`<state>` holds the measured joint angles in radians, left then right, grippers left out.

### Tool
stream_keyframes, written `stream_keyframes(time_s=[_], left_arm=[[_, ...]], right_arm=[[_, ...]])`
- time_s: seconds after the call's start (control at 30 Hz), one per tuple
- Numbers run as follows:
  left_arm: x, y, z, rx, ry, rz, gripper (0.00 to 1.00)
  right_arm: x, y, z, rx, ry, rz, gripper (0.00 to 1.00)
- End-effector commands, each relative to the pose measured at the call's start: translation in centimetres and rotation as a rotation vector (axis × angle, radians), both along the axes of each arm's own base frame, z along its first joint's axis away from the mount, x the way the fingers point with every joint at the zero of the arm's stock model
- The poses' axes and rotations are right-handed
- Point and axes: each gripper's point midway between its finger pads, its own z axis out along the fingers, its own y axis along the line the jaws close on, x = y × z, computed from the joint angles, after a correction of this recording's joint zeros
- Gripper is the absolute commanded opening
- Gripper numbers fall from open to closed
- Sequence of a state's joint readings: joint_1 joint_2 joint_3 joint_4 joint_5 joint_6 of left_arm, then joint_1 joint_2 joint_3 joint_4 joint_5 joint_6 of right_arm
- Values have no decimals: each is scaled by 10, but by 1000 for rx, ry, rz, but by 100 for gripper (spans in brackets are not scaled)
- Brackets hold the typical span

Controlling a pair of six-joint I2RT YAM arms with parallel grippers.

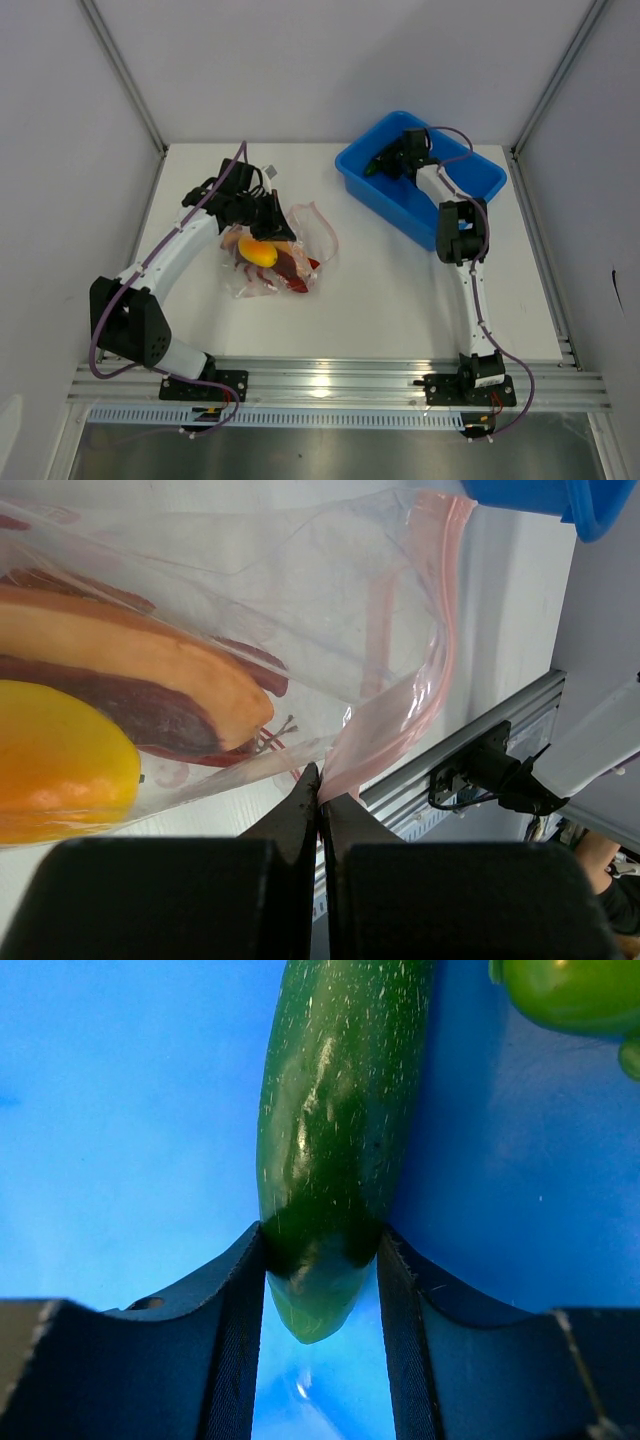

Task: Place the food in the zip-top bag and seal the zipper
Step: Pick up the fake vegetable from the bin.

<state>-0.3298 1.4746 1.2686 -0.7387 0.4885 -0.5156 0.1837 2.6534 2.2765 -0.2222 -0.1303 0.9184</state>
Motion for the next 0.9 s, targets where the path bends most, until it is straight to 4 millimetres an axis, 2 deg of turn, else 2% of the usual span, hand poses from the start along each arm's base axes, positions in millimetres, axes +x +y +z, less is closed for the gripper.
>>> stream_keyframes(time_s=[0.0, 0.03, 0.13, 0.17, 0.23, 0.27, 0.37, 0.4, 0.47, 0.5, 0.53, 0.57, 0.6, 0.63, 0.7, 0.73, 0.77, 0.8, 0.83, 0.87], left_arm=[[3, -2, 6, -5, -28, -8, 0], [3, -2, 7, -6, -29, -9, 0], [3, -2, 7, -7, -34, -13, 1], [4, -3, 8, -9, -40, -13, 1], [4, -3, 9, -11, -42, -16, 1], [4, -3, 10, -14, -46, -19, 1], [3, -4, 12, -20, -51, -22, 0], [3, -4, 12, -23, -52, -24, 1], [3, -4, 14, -26, -59, -28, 1], [2, -4, 13, -27, -57, -29, 0], [1, -4, 13, -27, -54, -28, 1], [0, -4, 12, -26, -52, -30, 1], [0, -4, 12, -29, -53, -31, 0], [0, -5, 13, -31, -56, -33, 0], [-1, -5, 12, -31, -53, -36, 1], [-2, -5, 12, -33, -52, -41, 1], [-3, -5, 12, -34, -56, -41, 1], [-2, -5, 13, -37, -60, -42, 1], [-4, -5, 11, -39, -54, -42, 1], [-6, -5, 10, -40, -51, -44, 0]], right_arm=[[-8, -16, 8, -31, 17, 4, 0], [-8, -17, 20, -33, -2, 9, 0], [-8, -22, 38, -25, -29, 12, 0], [-8, -25, 53, -21, -52, 9, 0], [-8, -27, 67, -11, -75, 9, 0], [-8, -29, 84, -4, -100, 7, 0], [-11, -30, 106, 16, -125, 10, 0], [-14, -30, 125, 22, -149, 12, 0], [-20, -28, 139, 38, -159, 30, 0], [-26, -27, 155, 49, -170, 37, 0], [-30, -25, 162, 60, -172, 47, 0], [-37, -21, 164, 79, -159, 70, 0], [-46, -20, 180, 96, -162, 79, 0], [-53, -16, 185, 105, -159, 95, 0], [-72, -11, 188, 119, -127, 146, 0], [-84, -10, 207, 100, -156, 180, 0], [-94, -7, 212, 90, -157, 216, 0], [-112, 1, 205, 92, -117, 278, 0], [-128, 2, 220, 52, -150, 333, 0], [-144, 4, 216, 39, -120, 375, 0]])
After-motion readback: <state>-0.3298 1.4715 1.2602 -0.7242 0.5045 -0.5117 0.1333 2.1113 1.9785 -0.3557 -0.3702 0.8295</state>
